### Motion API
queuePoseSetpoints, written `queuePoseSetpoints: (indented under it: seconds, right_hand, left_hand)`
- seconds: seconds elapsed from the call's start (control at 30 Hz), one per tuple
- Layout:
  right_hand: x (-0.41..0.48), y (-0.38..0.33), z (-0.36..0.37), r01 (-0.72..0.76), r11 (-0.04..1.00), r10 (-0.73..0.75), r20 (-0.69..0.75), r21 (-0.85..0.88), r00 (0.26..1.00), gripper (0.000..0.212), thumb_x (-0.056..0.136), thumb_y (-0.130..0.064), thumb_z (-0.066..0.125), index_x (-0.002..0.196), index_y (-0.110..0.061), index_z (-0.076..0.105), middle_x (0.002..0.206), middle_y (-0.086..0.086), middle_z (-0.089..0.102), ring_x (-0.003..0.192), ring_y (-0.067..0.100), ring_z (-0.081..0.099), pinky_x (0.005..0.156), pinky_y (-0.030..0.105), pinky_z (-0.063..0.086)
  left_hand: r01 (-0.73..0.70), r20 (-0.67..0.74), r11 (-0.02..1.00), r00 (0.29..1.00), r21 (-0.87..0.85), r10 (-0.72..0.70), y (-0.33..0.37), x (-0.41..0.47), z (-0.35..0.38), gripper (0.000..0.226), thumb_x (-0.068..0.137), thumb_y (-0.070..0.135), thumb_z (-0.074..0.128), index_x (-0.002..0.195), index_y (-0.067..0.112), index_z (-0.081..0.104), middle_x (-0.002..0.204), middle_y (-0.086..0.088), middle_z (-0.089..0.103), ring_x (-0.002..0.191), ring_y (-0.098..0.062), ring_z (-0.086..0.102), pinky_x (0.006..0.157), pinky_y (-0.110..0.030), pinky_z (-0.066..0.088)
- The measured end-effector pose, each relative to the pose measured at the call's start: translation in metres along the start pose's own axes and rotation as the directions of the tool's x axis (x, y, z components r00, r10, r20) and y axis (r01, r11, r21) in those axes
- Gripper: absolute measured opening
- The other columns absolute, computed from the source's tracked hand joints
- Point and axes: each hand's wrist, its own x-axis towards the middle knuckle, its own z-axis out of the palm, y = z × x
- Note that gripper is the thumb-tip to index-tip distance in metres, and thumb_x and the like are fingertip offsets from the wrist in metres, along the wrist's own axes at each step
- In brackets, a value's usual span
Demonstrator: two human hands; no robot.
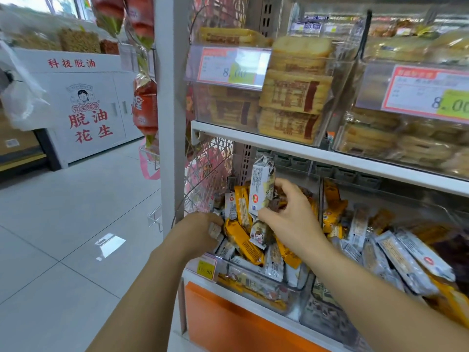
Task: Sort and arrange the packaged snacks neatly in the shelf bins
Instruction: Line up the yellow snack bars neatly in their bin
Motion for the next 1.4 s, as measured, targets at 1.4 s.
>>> queuePoseSetpoints:
  seconds: [1.4]
  right_hand:
    - [-0.152,0.097,-0.242,0.048,0.815,-0.140,-0.116,-0.578,0.983,0.023,0.085,-0.011,0.066,0.104,-0.023,0.070,0.088,-0.026,0.055,0.085,-0.008,0.054,0.075,0.001,0.034]
  left_hand:
    - [-0.792,0.103,0.609,0.609,0.039,0.786,0.262,-0.060,0.081,0.030,0.096,0.016,0.051,0.122,0.024,0.061,0.118,0.005,0.060,0.099,-0.008,0.054,0.088,-0.027,0.045]
